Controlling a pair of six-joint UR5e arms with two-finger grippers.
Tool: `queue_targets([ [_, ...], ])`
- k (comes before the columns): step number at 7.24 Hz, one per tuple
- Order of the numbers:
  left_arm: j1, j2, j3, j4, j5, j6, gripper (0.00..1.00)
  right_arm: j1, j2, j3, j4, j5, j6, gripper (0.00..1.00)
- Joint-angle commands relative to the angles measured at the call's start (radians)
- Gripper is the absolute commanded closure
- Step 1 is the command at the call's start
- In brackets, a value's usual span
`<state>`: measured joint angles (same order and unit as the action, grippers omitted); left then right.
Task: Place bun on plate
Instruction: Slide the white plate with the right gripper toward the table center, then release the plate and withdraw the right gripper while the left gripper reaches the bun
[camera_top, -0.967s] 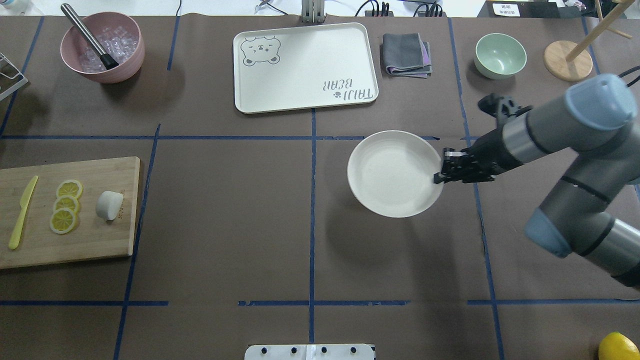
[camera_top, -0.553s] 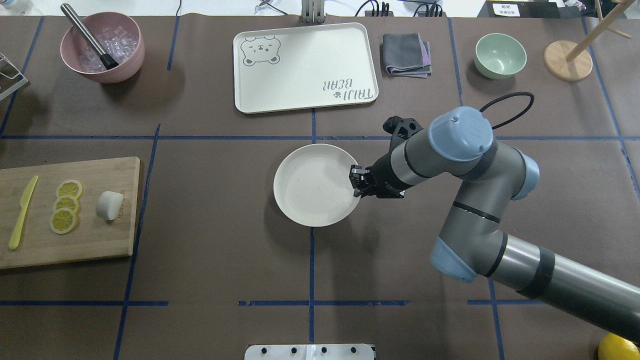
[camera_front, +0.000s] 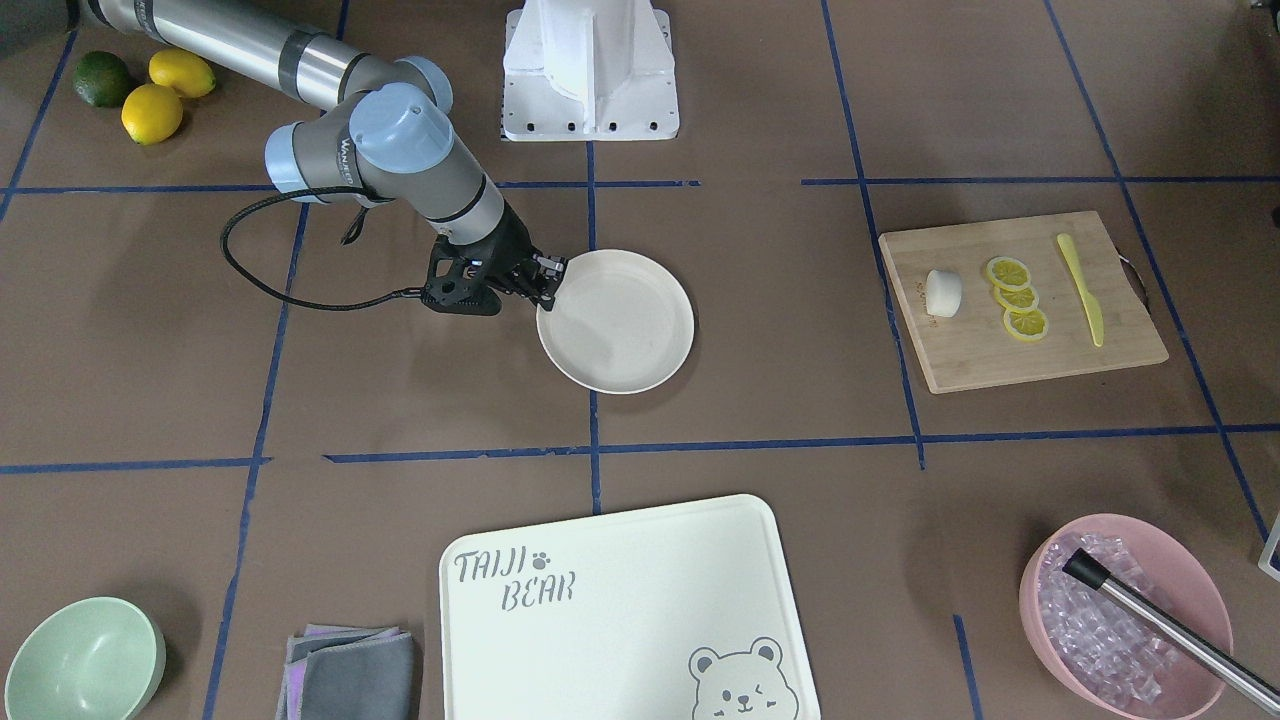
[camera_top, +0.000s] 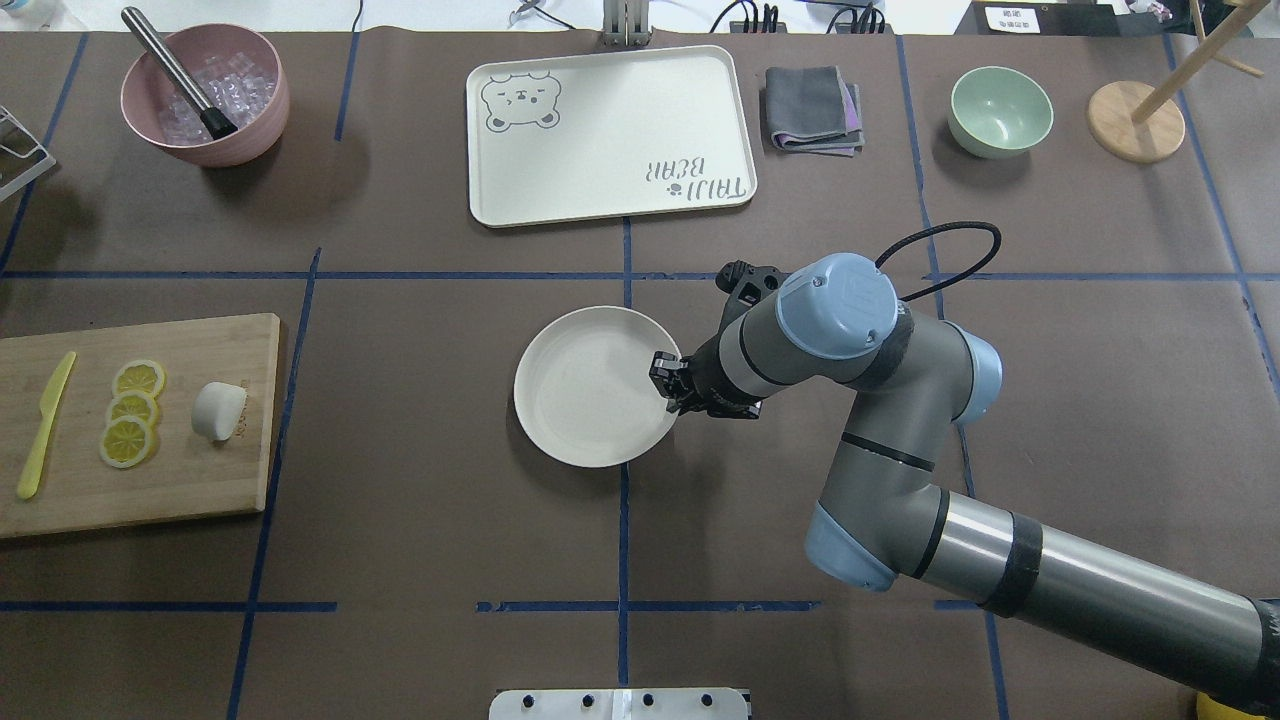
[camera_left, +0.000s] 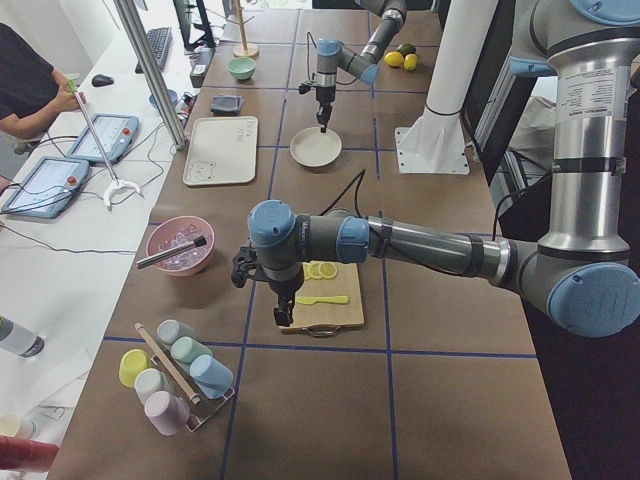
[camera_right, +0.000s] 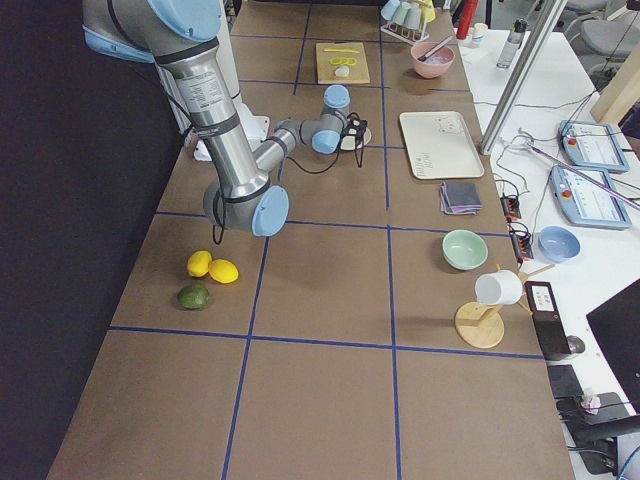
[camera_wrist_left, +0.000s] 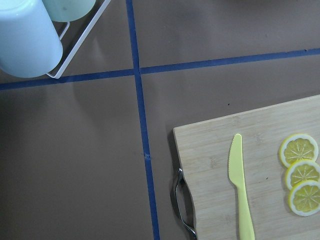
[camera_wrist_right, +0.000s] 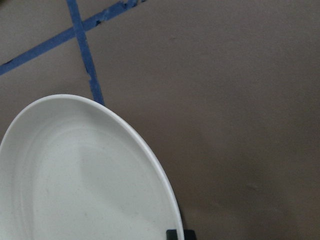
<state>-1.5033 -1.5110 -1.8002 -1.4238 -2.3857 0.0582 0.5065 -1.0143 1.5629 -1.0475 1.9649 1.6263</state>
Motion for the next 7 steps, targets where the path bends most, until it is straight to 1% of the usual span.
queue_targets([
  [1, 0.046, -0.002, -0.008, -0.021, -0.064, -0.003, 0.0, 0.029, 0.0, 0.014, -0.002, -0.006, -0.002, 0.0],
  [2, 0.086, -0.002, -0.01, -0.087, -0.07, -0.021, 0.0, 0.093, -0.016, 0.076, -0.053, 0.055, -0.003, 0.0],
  [3, 0.154, -0.002, -0.034, -0.165, -0.07, -0.185, 0.0, 0.175, -0.064, 0.147, -0.137, 0.143, -0.014, 0.0],
  [4, 0.257, 0.002, -0.047, -0.296, -0.058, -0.386, 0.0, 0.266, -0.135, 0.217, -0.149, 0.197, -0.046, 0.0],
  [5, 0.341, 0.002, -0.048, -0.401, -0.047, -0.57, 0.0, 0.397, -0.243, 0.273, -0.152, 0.344, -0.175, 0.0],
  [6, 0.43, 0.002, -0.05, -0.535, 0.012, -0.75, 0.0, 0.541, -0.329, 0.279, -0.152, 0.47, -0.309, 0.0],
  [7, 0.534, 0.003, -0.05, -0.638, 0.11, -0.908, 0.0, 0.606, -0.427, 0.305, -0.152, 0.482, -0.43, 0.0],
])
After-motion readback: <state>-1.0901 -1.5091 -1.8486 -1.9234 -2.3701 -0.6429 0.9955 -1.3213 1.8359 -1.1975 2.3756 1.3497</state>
